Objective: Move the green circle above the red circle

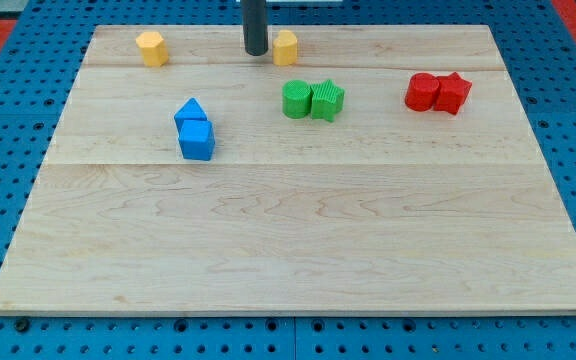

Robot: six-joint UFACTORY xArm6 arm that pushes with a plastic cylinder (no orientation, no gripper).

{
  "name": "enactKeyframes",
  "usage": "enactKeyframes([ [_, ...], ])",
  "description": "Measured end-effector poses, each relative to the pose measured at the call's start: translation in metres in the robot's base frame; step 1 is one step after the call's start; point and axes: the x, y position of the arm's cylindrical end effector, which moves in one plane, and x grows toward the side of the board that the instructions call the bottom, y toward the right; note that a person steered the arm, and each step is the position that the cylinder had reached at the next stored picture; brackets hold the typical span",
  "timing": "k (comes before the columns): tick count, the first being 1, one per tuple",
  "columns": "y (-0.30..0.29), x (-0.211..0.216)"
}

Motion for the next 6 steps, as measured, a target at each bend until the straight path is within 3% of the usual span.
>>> enactKeyframes([
  [1,-0.018,0.037],
  [3,-0.003,0.069],
  [4,0.018,0.108],
  [6,0.049,0.120],
])
